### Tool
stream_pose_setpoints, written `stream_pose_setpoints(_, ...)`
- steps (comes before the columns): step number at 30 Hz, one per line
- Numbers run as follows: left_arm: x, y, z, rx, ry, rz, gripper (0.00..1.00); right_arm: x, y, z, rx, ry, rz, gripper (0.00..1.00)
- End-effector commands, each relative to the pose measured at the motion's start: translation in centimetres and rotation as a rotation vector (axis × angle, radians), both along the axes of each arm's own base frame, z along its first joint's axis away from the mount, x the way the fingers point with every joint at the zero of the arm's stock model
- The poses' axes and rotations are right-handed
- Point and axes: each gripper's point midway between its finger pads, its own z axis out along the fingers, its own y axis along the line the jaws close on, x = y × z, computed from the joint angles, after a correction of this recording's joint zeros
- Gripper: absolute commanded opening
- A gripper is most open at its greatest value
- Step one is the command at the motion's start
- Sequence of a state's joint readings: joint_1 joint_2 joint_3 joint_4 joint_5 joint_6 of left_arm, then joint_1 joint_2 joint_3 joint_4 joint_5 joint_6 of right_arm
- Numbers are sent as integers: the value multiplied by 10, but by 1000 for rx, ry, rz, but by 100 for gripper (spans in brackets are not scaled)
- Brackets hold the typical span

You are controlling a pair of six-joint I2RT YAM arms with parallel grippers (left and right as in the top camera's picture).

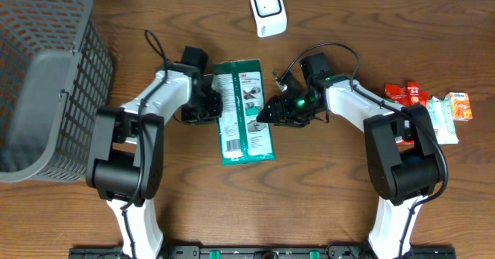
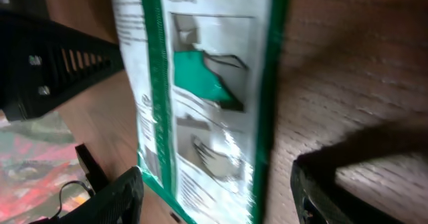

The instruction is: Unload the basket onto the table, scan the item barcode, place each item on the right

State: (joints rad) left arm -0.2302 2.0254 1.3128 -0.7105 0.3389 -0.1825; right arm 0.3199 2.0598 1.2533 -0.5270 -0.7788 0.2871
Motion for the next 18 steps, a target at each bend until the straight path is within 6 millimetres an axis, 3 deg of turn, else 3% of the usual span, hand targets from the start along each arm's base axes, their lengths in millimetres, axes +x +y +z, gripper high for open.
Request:
stream_pose_setpoints(1, -19, -3, -25, 29, 73, -32, 7, -8, 4, -10, -13, 14, 8, 66)
stream_pose_setpoints(9, -19, -9, -25, 27, 65, -47, 7, -10, 16, -16, 11, -45, 29, 60)
stream_pose_setpoints(14, -17, -10, -25, 25, 58, -47, 7, -11, 25, -12, 45, -72, 60, 48)
stream_pose_setpoints(18, -17, -10, -25, 25, 54, -47, 7, -13, 28, -12, 52, -74, 70, 47)
